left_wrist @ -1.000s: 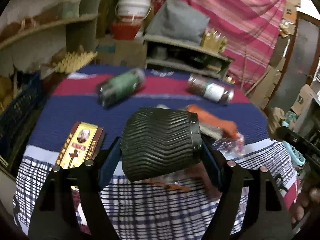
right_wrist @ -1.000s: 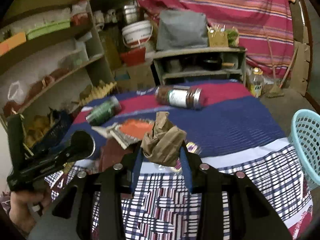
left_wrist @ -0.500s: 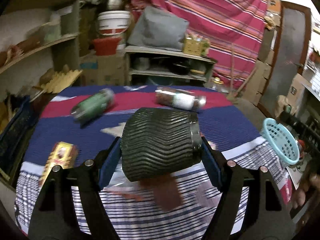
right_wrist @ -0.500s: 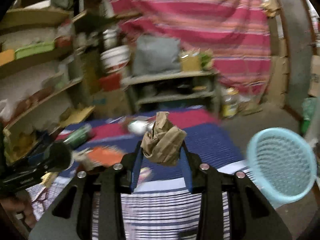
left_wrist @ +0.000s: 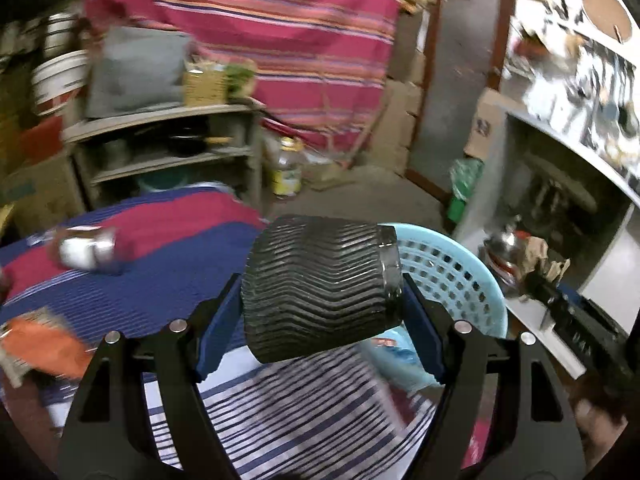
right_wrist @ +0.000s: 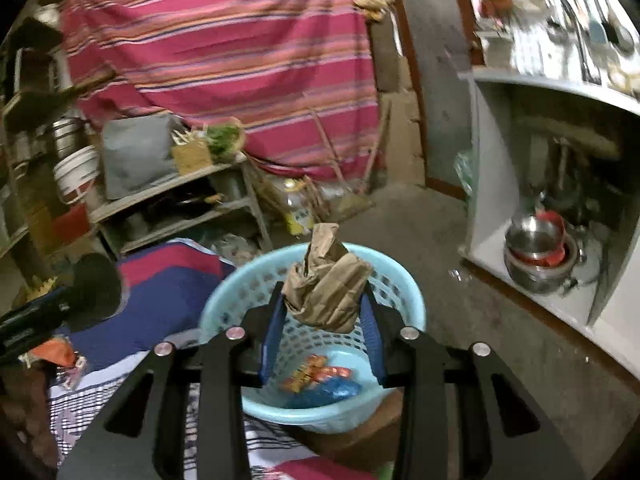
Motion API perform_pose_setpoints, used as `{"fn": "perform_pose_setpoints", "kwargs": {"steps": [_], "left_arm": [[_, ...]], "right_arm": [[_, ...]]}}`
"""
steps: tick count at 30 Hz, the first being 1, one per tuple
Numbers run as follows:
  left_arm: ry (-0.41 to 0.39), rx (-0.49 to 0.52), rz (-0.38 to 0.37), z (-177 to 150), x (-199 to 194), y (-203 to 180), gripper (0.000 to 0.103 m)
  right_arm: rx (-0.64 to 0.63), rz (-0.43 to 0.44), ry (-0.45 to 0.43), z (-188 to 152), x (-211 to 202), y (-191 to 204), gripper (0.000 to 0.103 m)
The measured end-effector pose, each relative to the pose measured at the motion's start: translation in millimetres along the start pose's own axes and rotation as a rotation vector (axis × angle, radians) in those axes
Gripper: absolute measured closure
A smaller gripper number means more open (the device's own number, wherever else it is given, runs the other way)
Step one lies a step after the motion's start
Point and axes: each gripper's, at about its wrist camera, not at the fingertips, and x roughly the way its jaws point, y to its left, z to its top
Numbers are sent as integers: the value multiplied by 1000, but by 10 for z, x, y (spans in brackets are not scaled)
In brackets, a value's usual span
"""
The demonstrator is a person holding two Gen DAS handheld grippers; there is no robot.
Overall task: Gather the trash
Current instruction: 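Carry both items over the light-blue basket and open both tools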
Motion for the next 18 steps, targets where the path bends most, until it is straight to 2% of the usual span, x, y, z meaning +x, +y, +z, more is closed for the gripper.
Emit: {"fn": "perform_pose_setpoints", "kwargs": {"steps": [3, 5, 8, 10, 15, 18], "left_arm": [[39, 25, -26, -26, 298, -233, 29], [59, 39, -16, -66, 433, -281, 28], [112, 24, 4, -102, 666, -259, 26], [117, 5, 10, -105, 704, -200, 22], [81, -58, 24, -77, 397, 138, 22], [70, -99, 46, -114, 100, 465, 22]], "right_arm": [[7, 2, 23, -52, 134, -74, 65], [4, -3, 38, -73, 235, -47, 63], [39, -12, 40, -124, 329, -60, 47], [48, -15, 38, -142, 346, -67, 44], [26, 12, -6, -70, 188, 52, 44], [-5, 68, -39, -1, 31, 323, 44]]}}
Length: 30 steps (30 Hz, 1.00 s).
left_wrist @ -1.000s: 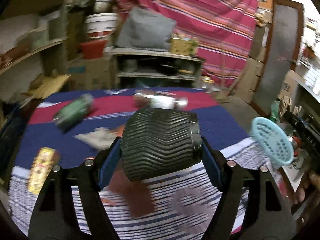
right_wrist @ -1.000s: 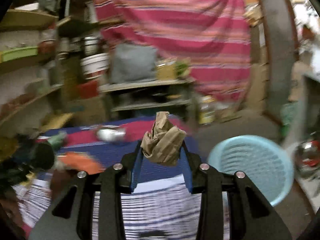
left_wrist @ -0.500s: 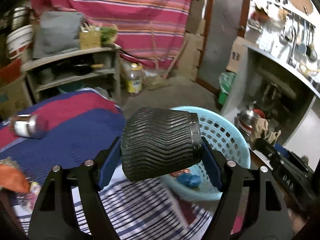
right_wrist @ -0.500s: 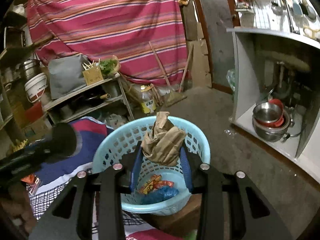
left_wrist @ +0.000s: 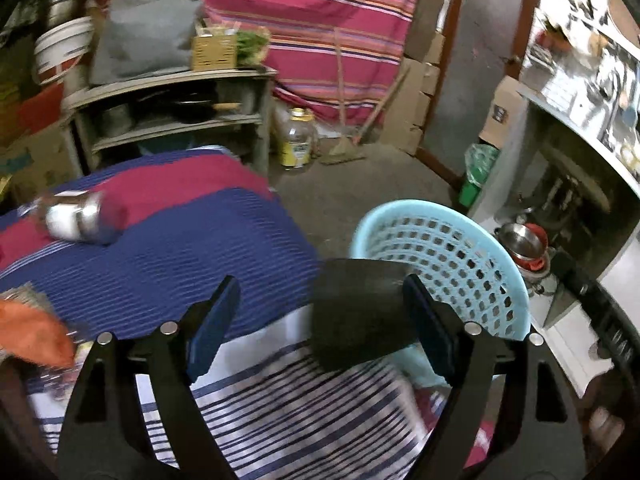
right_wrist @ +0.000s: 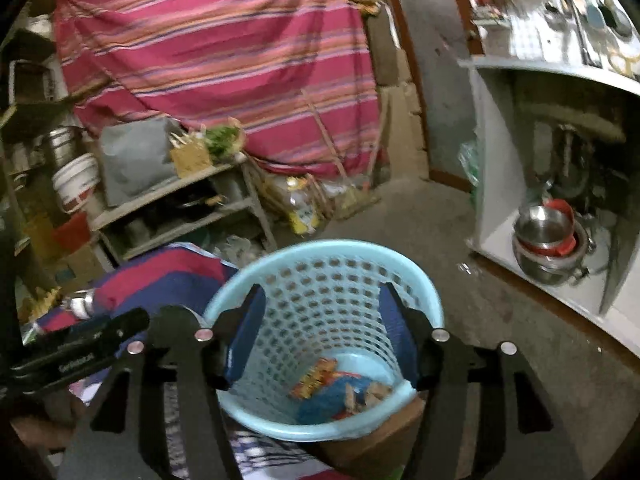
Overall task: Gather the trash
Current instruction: 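Carry both items over the light-blue basket and open both tools, then grasp the printed snack wrapper with the left tool while the right tool grasps the orange wrapper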
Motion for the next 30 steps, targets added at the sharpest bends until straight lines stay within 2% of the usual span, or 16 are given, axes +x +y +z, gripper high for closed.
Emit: {"fn": "perform_pose_setpoints", "kwargs": {"steps": [3, 8, 10, 12, 15, 16, 19, 20, 22, 24, 25, 26, 27, 28, 29, 30], "left_arm": [[-38, -36, 28, -27, -372, 364, 22], [-101, -73, 127, -143, -1185, 1136, 22], [-120, -85, 167, -237, -1514, 1430, 22], [-144, -92, 223, -360, -1819, 1720, 22], [-165, -117, 271, -506, -2048, 2031, 21], [-169, -126, 291, -599, -2105, 2153, 21], [-168, -171, 327, -789, -2146, 2471, 21], [-162, -195, 332, -849, -2140, 2596, 21], [-142, -243, 340, -948, -2086, 2824, 21], [-122, -251, 368, -1002, -2025, 2958, 21], [-112, -253, 376, -1025, -1993, 3030, 21], [-107, -258, 378, -1034, -1979, 3078, 21], [-104, -262, 380, -1036, -1968, 3108, 21], [-104, -269, 384, -1029, -1964, 3157, 21], [-106, -275, 386, -1029, -1960, 3182, 21], [-107, -282, 386, -1019, -1956, 3206, 21]], "right_arm": [[-77, 46, -31, 53, -133, 404, 44], [-134, 101, -45, 39, -333, 894, 44], [-192, 87, -47, 30, -346, 1095, 40], [-240, 89, -7, -31, -228, 1258, 37], [-341, 72, 77, -326, 34, 1566, 37], [-342, 95, 96, -382, 73, 1623, 37], [-232, 377, 200, -508, 269, 1785, 37], [-236, 423, 251, -573, 387, 1874, 37], [-280, 412, 303, -694, 570, 1986, 37], [-286, 311, 369, -800, 809, 1937, 39], [-288, 175, 362, -801, 880, 1836, 44], [-291, 114, 337, -763, 873, 1768, 45], [-302, 32, 272, -687, 803, 1696, 44], [-315, -14, 227, -636, 745, 1671, 42], [-320, -20, 190, -562, 671, 1665, 42], [-315, 17, 185, -520, 629, 1691, 39]]}}
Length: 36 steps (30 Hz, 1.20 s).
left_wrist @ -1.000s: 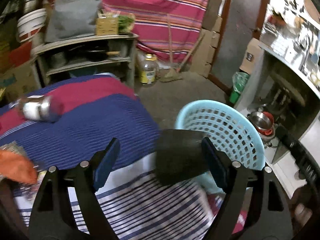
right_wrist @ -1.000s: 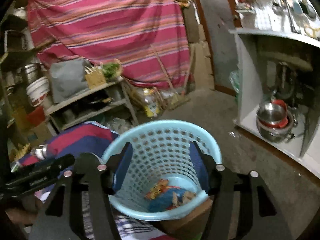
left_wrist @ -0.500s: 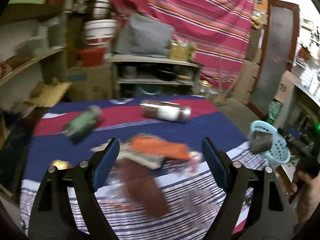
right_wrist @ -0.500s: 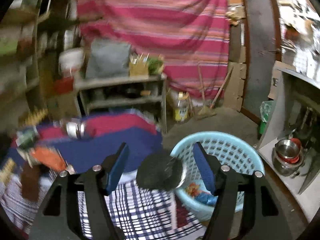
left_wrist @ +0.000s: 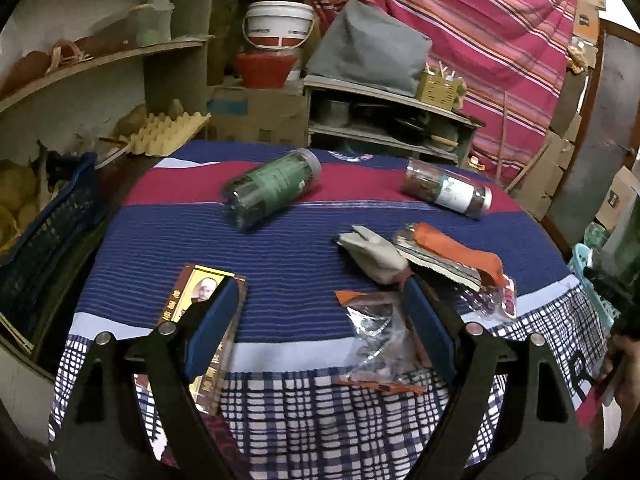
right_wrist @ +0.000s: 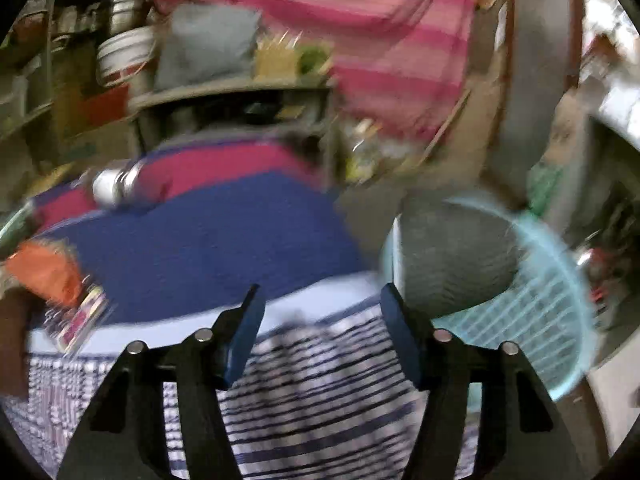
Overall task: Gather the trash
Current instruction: 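Grasp the printed snack wrapper with the left tool while the right tool grasps the orange wrapper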
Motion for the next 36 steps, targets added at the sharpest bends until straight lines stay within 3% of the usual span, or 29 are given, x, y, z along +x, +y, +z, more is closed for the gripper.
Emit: {"fn": "perform_pose_setpoints", "kwargs": {"steps": [4, 8, 12, 17, 18, 20, 21, 22, 24, 27, 34, 36], "left_arm": [[11, -3, 0, -53, 42, -78, 21], [31, 25, 15, -101, 123, -144, 19], [54, 11, 21, -126, 201, -88, 19], [72, 22, 6, -140, 256, -95, 19], [73, 25, 6, -133, 265, -106, 19], [73, 25, 0, -116, 298, -110, 19], [74, 23, -3, -112, 317, -108, 19], [76, 24, -8, -103, 357, -105, 19], [92, 21, -19, -91, 451, -105, 19], [118, -10, -96, -101, 487, -179, 19], [121, 64, -177, -183, 380, -730, 19], [96, 113, -161, -164, 384, -892, 19]], "right_arm": [[-89, 186, -20, 126, -134, 424, 34], [-268, 376, -16, 123, -199, 1214, 34], [-489, 402, 3, -42, -182, 1859, 35], [-538, 406, 75, -134, -27, 2220, 57], [-542, 400, 85, -149, 25, 2270, 66], [-533, 367, 96, -132, 94, 2279, 77], [-508, 370, 100, -97, 73, 2247, 90], [-478, 367, 89, -48, 20, 2185, 95], [-407, 373, 80, 40, -20, 2078, 98], [-325, 383, 47, 143, -129, 1878, 98], [-219, 392, -17, 310, -356, 1547, 98], [-193, 406, -44, 362, -441, 1460, 98]]}}
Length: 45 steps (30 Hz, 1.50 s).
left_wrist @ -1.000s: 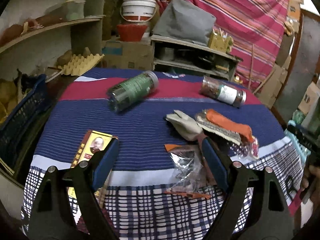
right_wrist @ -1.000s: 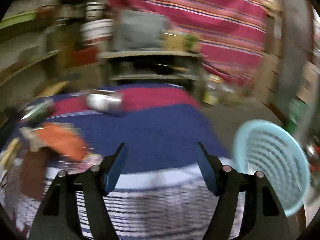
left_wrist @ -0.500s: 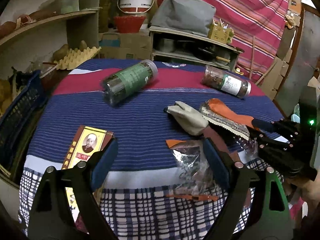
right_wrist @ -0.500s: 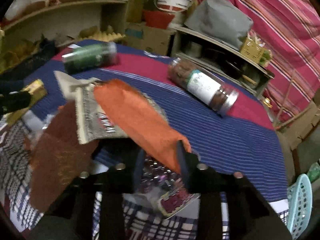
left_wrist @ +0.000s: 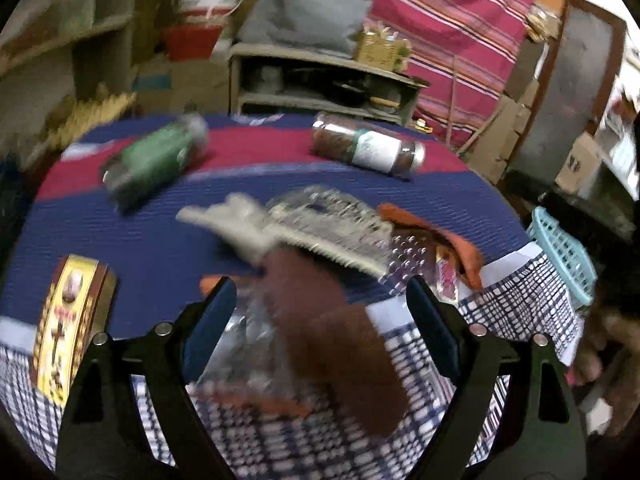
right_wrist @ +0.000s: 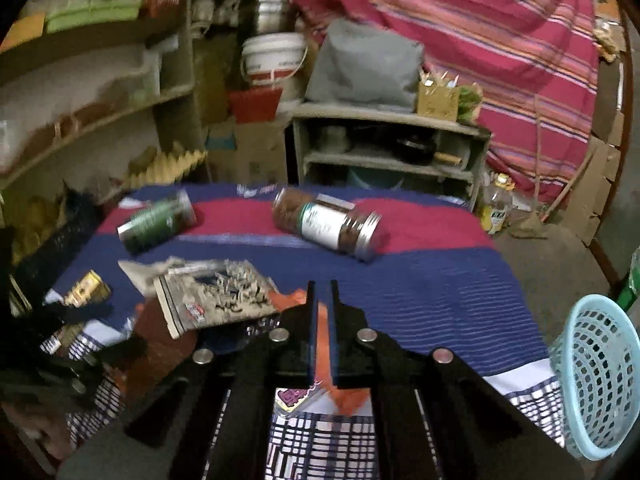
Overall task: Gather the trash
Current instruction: 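Grasp the printed snack wrapper with the left tool while the right tool grasps the orange wrapper, then carry both wrappers to the light-blue basket and release them inside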
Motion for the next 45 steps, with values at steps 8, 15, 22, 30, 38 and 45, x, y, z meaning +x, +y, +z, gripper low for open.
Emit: {"fn": "perform_pose_setpoints", "kwargs": {"steps": [8, 15, 22, 30, 38, 45], "left_arm": [[21, 78, 36, 29, 183, -213, 19], [20, 24, 38, 100, 192, -115, 19], [15, 96, 12, 164, 276, -251, 17], [81, 240, 98, 155, 583, -479, 17], [171, 222, 74, 179, 801, -419, 89], [98, 195, 50, 248, 603, -333, 103]], "right_arm": [[-109, -10, 140, -261, 363, -104, 97], [-134, 22, 191, -362, 678, 25, 37], [8, 42, 244, -308, 836, -139, 88], [107, 48, 129, -175, 448, -398, 94], [125, 68, 119, -134, 413, -441, 94], [153, 67, 97, -130, 355, -513, 94]]}}
